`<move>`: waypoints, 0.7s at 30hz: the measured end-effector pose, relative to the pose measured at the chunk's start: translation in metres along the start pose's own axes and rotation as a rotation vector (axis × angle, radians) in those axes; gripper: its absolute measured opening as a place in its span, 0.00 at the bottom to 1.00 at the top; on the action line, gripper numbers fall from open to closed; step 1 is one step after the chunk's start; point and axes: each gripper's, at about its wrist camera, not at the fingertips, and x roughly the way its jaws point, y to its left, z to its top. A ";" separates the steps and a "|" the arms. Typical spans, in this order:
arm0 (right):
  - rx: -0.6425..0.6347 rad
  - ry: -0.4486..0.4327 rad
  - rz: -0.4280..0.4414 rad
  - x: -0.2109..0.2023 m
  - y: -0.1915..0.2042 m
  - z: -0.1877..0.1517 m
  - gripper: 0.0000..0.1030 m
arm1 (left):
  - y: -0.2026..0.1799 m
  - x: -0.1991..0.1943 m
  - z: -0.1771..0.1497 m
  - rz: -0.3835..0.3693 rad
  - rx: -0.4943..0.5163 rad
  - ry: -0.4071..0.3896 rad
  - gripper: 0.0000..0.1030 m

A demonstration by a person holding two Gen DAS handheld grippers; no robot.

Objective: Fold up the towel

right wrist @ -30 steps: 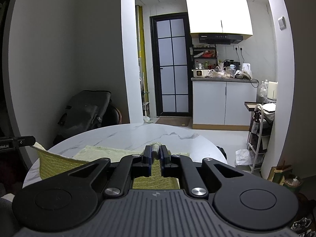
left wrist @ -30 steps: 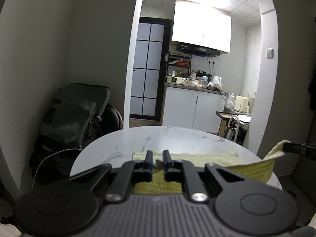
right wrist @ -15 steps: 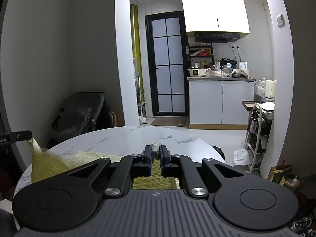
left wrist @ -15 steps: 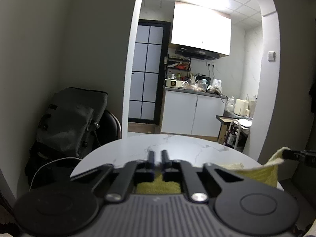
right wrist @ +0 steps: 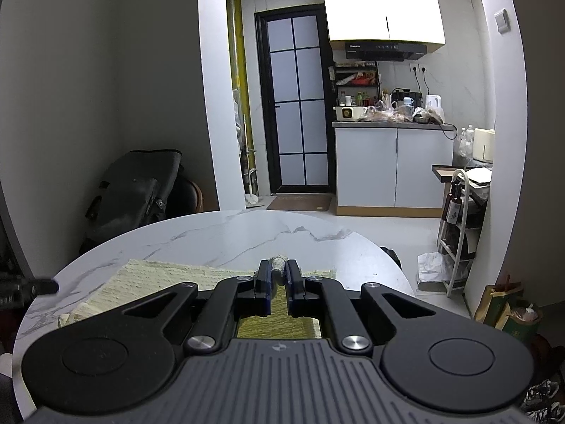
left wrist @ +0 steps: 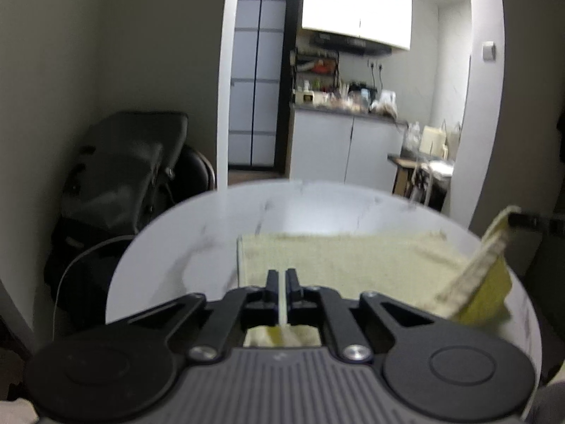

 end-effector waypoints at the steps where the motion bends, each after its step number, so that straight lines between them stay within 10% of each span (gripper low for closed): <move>1: -0.001 0.000 0.002 0.001 0.000 0.000 0.09 | 0.000 0.001 -0.001 0.000 0.003 0.006 0.06; 12: -0.006 0.009 0.007 0.002 0.000 -0.003 0.09 | -0.004 0.004 -0.016 -0.011 0.001 0.069 0.33; 21: -0.016 0.018 0.003 -0.004 -0.002 -0.003 0.09 | -0.005 0.012 -0.026 -0.012 -0.022 0.131 0.36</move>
